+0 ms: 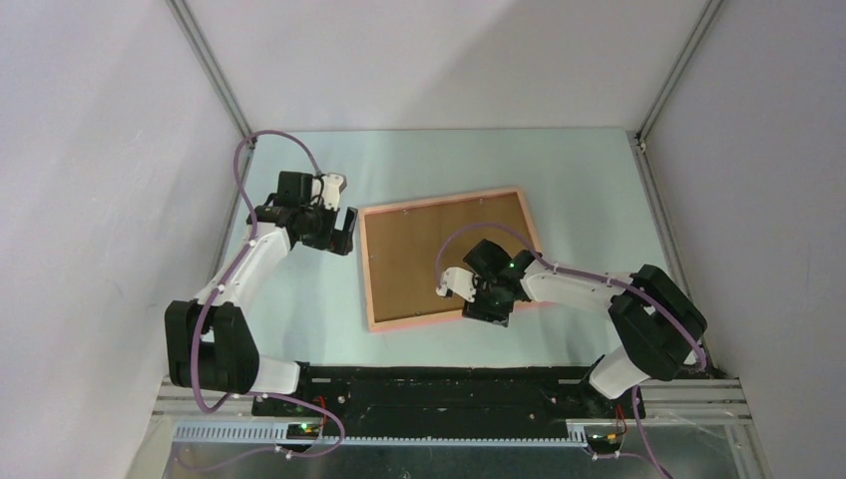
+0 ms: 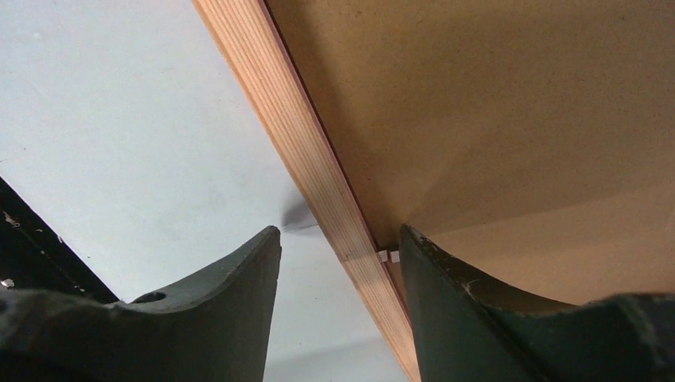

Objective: Put the photo into the frame
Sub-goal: Turn over the photo frame at the center of the board.

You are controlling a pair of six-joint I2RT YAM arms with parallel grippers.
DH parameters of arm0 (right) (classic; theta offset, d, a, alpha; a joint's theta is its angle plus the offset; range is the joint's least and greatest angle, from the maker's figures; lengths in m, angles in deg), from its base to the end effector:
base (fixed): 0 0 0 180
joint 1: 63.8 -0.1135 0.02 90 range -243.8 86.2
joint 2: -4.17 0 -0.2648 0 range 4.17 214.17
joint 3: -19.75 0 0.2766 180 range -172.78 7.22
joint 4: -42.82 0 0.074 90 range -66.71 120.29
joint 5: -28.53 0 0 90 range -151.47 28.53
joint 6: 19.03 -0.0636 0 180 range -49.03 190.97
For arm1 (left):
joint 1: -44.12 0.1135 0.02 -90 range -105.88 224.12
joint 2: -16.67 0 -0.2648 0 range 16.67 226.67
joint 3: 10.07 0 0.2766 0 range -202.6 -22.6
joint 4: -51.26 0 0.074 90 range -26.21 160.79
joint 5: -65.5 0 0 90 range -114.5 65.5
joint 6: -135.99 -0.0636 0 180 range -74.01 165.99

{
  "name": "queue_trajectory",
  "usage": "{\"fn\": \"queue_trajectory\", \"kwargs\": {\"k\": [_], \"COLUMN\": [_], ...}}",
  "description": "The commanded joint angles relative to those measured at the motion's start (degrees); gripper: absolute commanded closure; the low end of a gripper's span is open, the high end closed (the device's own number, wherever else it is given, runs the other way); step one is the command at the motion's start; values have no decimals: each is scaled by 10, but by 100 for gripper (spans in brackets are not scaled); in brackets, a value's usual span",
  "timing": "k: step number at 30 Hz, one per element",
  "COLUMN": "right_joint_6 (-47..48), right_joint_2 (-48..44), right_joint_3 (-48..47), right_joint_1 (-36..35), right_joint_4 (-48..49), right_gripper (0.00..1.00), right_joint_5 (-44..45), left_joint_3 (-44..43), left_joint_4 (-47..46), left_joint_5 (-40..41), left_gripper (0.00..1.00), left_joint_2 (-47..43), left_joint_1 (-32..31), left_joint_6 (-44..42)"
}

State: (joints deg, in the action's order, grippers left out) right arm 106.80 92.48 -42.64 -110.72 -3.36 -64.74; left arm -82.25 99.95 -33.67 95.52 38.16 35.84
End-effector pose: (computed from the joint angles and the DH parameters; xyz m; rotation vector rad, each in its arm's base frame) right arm 0.2045 0.2240 0.1264 -1.8825 2.1179 0.1236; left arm 0.3185 -0.0434 0.2286 0.4166 2.4930 -0.1737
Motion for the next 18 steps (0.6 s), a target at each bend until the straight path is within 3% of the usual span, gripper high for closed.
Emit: {"fn": "queue_trajectory", "kwargs": {"k": [1, 7, 12, 18], "right_joint_6": [5, 3, 1, -1], "right_joint_2": [17, 30, 23, 11], "right_joint_3": [-16, -16, -23, -42], "right_joint_1": [-2, -3, -3, -3], "right_joint_4": [13, 13, -5, -32], "right_gripper": [41, 54, 79, 94], "right_joint_5": [-4, -5, -6, -13], "left_joint_3": [6, 6, 6, 7], "left_joint_4": [-8, -8, -9, -10], "left_joint_5": [-5, -5, -5, -41], "left_gripper": [2, 2, 2, 2], "left_joint_2": [-3, -6, -11, -35], "left_joint_1": [3, 3, 3, 3], "left_joint_6": [-13, -12, -14, -33]}}
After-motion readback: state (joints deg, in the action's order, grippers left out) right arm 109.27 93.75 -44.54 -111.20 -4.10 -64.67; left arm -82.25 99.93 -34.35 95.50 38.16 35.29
